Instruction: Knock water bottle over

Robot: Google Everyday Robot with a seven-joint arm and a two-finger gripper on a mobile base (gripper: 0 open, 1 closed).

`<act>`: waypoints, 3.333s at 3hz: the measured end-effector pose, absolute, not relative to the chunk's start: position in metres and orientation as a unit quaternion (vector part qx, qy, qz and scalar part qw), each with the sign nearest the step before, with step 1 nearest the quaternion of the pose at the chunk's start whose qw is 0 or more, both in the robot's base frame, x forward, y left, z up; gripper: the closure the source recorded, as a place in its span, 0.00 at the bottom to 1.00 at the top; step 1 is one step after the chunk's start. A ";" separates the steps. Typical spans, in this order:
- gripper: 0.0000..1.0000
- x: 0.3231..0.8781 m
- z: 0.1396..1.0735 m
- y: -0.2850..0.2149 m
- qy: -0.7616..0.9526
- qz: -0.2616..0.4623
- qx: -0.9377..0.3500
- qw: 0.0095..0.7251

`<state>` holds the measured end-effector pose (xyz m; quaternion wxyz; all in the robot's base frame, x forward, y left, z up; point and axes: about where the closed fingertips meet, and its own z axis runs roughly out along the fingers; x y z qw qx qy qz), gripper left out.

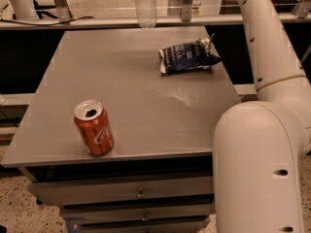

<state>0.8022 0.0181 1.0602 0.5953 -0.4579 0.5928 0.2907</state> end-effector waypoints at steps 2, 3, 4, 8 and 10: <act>1.00 0.736 1.028 0.037 0.597 0.204 -0.630 0.452; 1.00 0.704 1.005 0.059 0.582 0.162 -0.710 0.363; 1.00 0.686 0.997 0.087 0.550 0.125 -0.766 0.309; 1.00 0.686 0.903 0.184 0.521 0.127 -0.819 0.204; 1.00 0.692 0.901 0.190 0.522 0.113 -0.821 0.203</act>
Offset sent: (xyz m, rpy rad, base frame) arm -0.1218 0.0099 -0.0640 -0.8004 0.0699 0.3845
